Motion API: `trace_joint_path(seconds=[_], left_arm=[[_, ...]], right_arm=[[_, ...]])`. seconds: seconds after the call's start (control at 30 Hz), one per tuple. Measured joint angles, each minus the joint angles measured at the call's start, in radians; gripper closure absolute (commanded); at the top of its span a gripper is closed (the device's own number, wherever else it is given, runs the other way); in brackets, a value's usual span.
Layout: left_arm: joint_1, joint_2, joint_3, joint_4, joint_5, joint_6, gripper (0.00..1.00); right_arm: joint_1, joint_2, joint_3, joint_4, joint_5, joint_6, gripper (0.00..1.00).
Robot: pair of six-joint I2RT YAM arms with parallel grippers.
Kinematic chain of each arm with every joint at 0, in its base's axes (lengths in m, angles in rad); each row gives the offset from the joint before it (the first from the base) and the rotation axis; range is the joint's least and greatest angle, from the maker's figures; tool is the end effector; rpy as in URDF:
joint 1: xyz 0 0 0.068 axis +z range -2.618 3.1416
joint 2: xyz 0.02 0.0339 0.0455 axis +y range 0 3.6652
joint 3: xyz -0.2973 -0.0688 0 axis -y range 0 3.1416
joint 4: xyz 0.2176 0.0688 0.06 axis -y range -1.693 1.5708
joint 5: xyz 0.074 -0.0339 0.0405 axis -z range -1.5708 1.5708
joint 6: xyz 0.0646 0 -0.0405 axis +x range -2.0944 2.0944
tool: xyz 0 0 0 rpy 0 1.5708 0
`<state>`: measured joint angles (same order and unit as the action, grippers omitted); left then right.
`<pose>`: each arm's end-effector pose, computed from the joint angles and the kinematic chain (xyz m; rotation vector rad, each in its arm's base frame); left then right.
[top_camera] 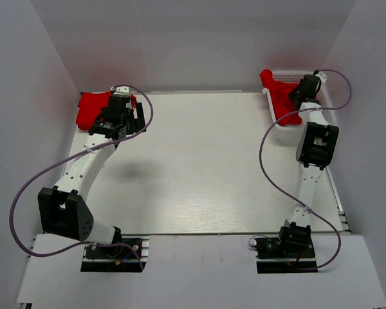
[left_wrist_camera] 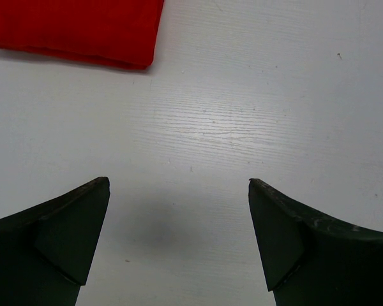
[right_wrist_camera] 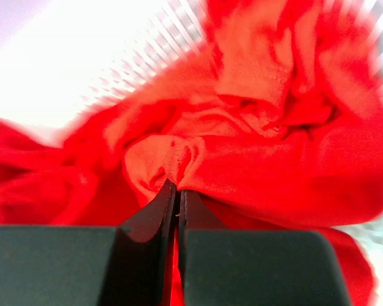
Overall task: Fold and stack the t-shirts
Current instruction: Grab crumpled tshirt from bin with the right arm, then move the tshirt to the center of the board
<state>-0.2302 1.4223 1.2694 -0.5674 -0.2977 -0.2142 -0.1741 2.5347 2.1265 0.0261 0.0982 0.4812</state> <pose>0.2986 -0.0505 0.3441 -0.1348 2.2512 0.1046 0.6057 -0.1130 0.2002 0.6894 1.8267 0.1070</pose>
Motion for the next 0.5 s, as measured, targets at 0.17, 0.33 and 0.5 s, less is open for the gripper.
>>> trace_joint_path(seconds=[0.17, 0.33, 0.5], left_arm=[[0.0, -0.001, 0.0, 0.018, 0.011, 0.0, 0.0], [0.0, -0.016, 0.0, 0.031, 0.027, 0.0, 0.0], [0.0, -0.043, 0.0, 0.039, 0.044, 0.0, 0.0]], right_arm=[[0.0, -0.245, -0.098, 0.002, 0.019, -0.064, 1.0], [0.001, -0.451, -0.101, 0.026, 0.026, -0.12, 1.0], [0.0, -0.57, -0.074, 0.021, 0.016, -0.162, 1.0]])
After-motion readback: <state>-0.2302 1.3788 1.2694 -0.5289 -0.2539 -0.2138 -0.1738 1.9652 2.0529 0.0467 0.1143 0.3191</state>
